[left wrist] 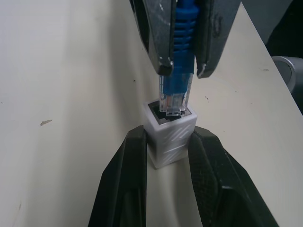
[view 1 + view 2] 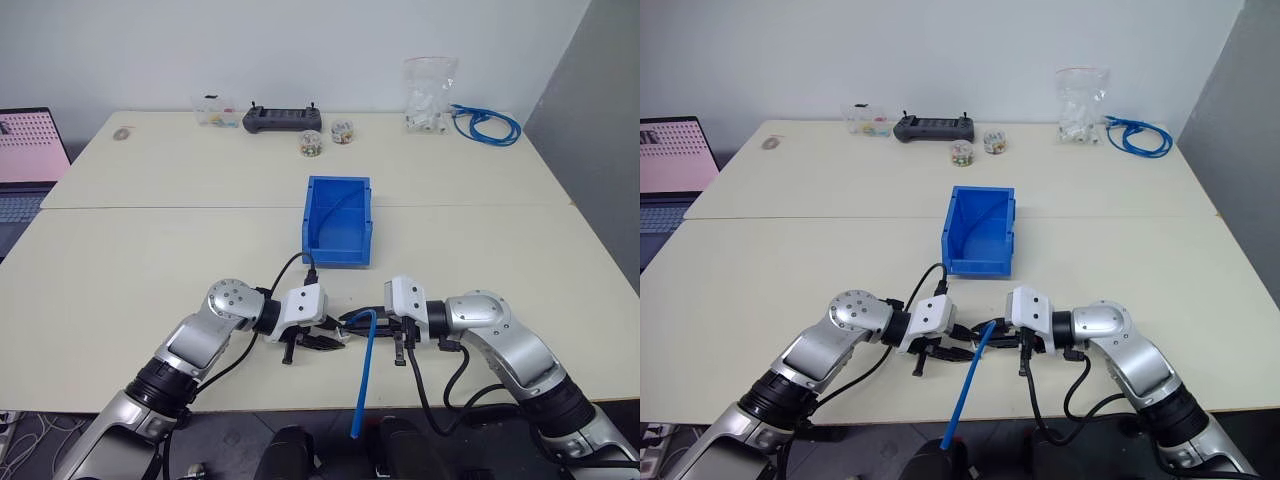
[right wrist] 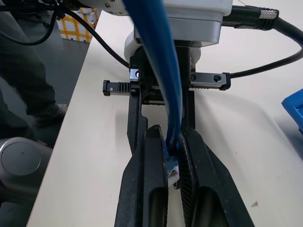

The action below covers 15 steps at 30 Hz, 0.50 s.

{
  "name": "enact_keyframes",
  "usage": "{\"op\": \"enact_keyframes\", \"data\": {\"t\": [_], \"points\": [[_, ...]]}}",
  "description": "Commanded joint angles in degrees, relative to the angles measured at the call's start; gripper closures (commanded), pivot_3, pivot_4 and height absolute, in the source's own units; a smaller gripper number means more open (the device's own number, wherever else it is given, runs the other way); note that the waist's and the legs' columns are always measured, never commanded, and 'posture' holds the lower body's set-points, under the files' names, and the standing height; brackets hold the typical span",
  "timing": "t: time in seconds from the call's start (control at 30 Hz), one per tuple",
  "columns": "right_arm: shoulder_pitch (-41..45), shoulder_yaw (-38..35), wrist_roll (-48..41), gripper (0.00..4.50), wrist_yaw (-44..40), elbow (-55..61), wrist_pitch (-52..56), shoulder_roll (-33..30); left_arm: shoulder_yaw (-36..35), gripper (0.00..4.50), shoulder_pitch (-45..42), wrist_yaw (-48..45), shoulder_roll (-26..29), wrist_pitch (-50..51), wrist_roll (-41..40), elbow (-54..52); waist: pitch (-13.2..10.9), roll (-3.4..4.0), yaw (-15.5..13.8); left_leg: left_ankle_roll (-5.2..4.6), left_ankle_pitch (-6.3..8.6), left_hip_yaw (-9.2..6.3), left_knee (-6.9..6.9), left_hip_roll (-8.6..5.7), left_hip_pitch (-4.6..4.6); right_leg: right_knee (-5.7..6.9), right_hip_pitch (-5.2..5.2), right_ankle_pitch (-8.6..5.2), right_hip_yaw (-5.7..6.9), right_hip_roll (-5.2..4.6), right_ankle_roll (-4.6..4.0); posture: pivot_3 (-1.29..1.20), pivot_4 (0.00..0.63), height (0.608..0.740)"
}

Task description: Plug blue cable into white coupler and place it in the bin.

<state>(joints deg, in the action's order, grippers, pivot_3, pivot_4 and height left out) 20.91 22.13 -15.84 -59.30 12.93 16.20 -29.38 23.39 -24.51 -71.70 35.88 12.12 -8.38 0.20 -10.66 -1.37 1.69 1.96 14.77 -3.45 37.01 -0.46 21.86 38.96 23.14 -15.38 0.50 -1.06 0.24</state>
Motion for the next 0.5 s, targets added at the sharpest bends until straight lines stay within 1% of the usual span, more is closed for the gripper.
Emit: {"op": "enact_keyframes", "data": {"t": [0.03,0.23,0.5], "points": [[1.01,1.36,0.14,4.46,-1.87,-0.58,0.97,0.64,1.97,3.59,1.27,-1.27,0.43,0.77,1.64,0.14,0.01,0.00,0.01,0.00,0.00,-0.01,0.00,0.00,-0.01,0.01,0.00,0.00,0.00,0.00,0.00,0.00,0.150,0.740],[2.02,3.75,3.09,4.46,-5.57,-2.13,-2.32,-0.59,1.87,3.59,1.43,-1.18,0.35,0.85,1.70,0.10,0.02,0.00,0.00,0.00,0.00,0.01,0.00,0.00,-0.02,0.01,0.00,0.00,0.00,0.00,0.00,0.00,0.150,0.740],[3.45,4.19,4.13,4.46,-7.39,-6.33,-4.14,0.62,1.80,3.59,1.68,-1.30,0.45,0.88,1.71,-0.07,0.17,-0.01,0.01,0.00,0.00,0.00,0.00,0.00,-0.04,0.02,-0.03,0.00,0.00,0.00,-0.01,0.00,0.150,0.740]]}}
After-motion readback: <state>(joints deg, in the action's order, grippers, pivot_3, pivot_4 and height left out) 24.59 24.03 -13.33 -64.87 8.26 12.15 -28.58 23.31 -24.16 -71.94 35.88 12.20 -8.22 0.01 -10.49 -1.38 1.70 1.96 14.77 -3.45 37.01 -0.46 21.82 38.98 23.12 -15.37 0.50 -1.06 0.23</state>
